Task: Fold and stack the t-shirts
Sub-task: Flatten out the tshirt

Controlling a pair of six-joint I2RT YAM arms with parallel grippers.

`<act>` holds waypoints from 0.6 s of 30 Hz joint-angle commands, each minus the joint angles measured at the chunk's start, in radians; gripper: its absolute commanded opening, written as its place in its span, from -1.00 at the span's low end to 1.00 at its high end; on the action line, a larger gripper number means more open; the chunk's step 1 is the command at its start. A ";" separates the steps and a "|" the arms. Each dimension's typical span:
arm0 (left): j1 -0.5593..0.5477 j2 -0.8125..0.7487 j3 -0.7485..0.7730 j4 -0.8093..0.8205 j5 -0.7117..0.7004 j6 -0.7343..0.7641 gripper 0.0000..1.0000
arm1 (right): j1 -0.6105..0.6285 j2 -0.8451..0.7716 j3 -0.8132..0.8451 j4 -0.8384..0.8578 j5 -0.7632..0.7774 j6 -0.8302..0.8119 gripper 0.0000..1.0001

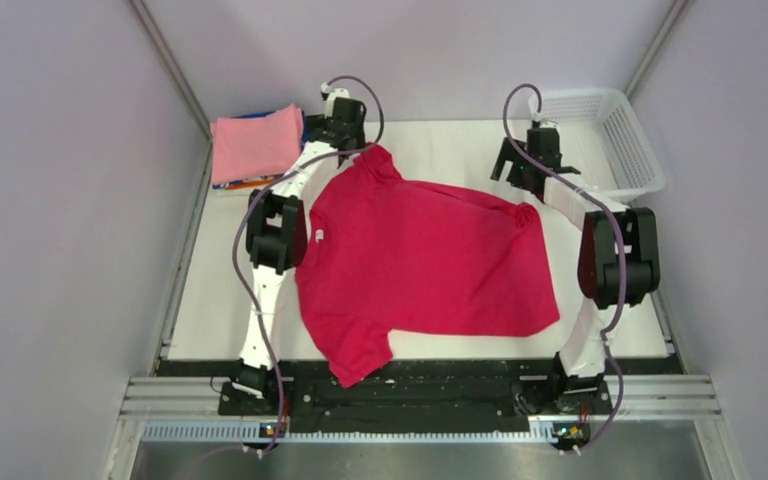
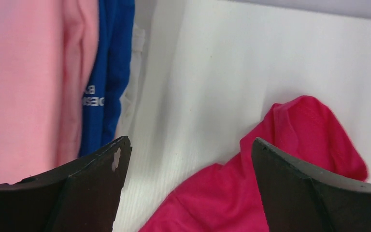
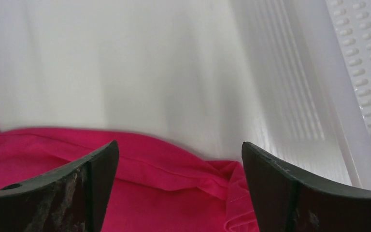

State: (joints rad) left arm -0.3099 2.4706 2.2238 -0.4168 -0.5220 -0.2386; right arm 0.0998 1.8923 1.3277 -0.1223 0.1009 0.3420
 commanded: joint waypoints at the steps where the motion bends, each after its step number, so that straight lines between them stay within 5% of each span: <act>1: 0.000 -0.227 -0.074 0.039 0.067 -0.078 0.97 | 0.000 -0.139 -0.040 0.034 -0.055 0.004 0.97; 6: -0.014 -0.400 -0.257 -0.070 0.269 -0.225 0.97 | 0.016 -0.331 -0.246 0.048 -0.072 0.067 0.97; 12: -0.113 -0.653 -0.768 0.175 0.543 -0.340 0.97 | 0.034 -0.487 -0.476 0.088 -0.172 0.114 0.97; 18: -0.199 -0.706 -1.031 0.173 0.585 -0.443 0.97 | 0.129 -0.560 -0.664 0.221 -0.261 0.199 0.97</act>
State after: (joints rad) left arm -0.4892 1.7889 1.2938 -0.2771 -0.0349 -0.5819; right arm 0.1497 1.3895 0.7399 -0.0208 -0.0925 0.4706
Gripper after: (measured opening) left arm 0.986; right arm 0.985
